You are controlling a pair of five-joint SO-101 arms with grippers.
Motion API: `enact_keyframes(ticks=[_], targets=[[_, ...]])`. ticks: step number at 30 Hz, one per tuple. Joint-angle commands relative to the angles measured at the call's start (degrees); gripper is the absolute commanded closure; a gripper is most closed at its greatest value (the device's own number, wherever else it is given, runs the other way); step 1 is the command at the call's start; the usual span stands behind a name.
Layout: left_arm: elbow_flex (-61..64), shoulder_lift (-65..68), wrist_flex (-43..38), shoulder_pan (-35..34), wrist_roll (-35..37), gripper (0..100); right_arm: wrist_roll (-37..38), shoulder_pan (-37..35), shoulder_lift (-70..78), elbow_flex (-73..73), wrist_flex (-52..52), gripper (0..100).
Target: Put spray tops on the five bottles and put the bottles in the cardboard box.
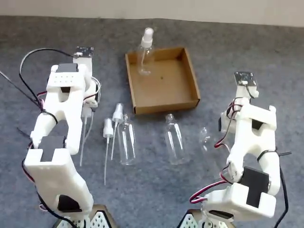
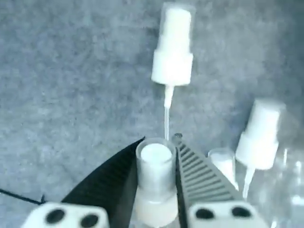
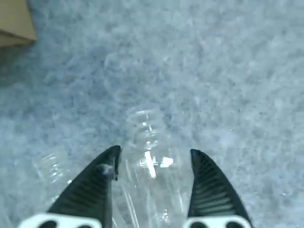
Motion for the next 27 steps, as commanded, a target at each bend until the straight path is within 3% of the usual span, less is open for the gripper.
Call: enact_keyframes(ticks=[1, 6, 10, 16, 23, 27], targets=[[0.3, -2.6, 3.3, -0.4, -6.5, 92, -0.1, 0.7, -2.4, 0.0, 1.1, 89.3], [8.8, -2.6, 3.6, 3.0, -12.2, 91, -0.1, 0.5, -2.4, 0.0, 1.3, 88.6], [13.0, -2.4, -2.1, 2.9, -13.8, 88, -0.1, 0.7, -2.4, 0.1, 1.3, 88.6], [11.8, -2.7, -3.0, 3.2, -14.9, 83, -0.1, 0.7, -2.4, 0.1, 1.3, 88.5], [1.9, -2.7, 7.9, 3.3, -14.9, 83, 2.6, 0.7, -2.4, 0.0, 1.3, 88.4], [2.2, -2.7, 8.7, 4.3, -15.3, 86, 2.9, 0.7, -2.4, 0.0, 1.3, 88.4]])
